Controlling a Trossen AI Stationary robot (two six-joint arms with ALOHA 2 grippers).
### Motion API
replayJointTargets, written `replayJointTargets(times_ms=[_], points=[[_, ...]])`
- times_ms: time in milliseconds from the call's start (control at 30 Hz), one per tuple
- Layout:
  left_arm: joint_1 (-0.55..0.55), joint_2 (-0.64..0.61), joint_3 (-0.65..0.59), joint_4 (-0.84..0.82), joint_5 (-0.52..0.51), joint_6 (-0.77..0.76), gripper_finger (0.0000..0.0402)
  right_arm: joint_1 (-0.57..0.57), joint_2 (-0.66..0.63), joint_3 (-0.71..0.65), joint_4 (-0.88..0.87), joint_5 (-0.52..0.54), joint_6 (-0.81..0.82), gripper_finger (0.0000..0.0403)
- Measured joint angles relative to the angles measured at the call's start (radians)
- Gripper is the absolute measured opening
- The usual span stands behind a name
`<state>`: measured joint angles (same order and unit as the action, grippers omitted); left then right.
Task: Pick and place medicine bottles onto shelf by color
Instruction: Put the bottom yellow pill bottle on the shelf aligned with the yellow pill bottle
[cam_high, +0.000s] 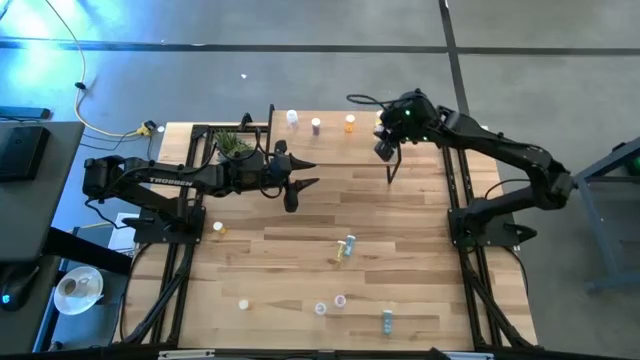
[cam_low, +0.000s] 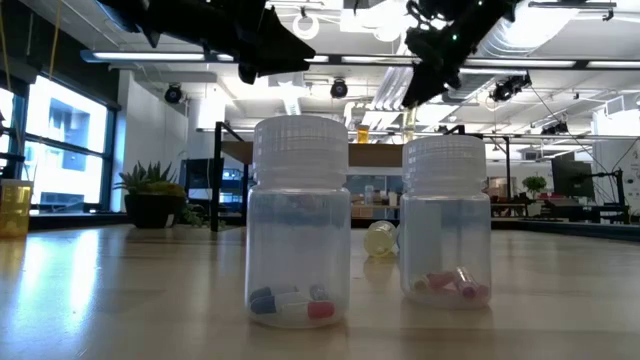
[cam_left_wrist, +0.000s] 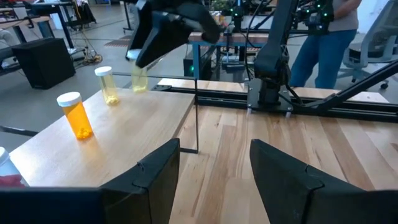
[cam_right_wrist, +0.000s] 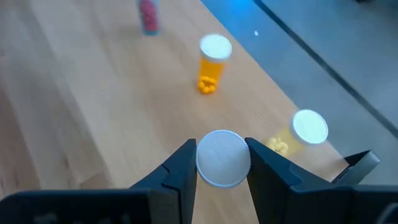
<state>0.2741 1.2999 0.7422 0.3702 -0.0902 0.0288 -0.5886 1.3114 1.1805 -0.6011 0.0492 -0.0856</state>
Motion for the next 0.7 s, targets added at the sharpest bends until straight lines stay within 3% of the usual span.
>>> replayJointTargets(times_ms=[500, 700], points=[[0.000, 0.000, 0.000, 0.000, 0.000, 0.000, 0.0184, -0.029, 0.030, -0.001, -0.055, 0.003, 0.135, 0.0105], [0.000, 0.000, 0.000, 0.000, 0.001, 0.000, 0.0184, -0.026, 0.030, -0.058, -0.002, 0.003, 0.139, 0.0105]])
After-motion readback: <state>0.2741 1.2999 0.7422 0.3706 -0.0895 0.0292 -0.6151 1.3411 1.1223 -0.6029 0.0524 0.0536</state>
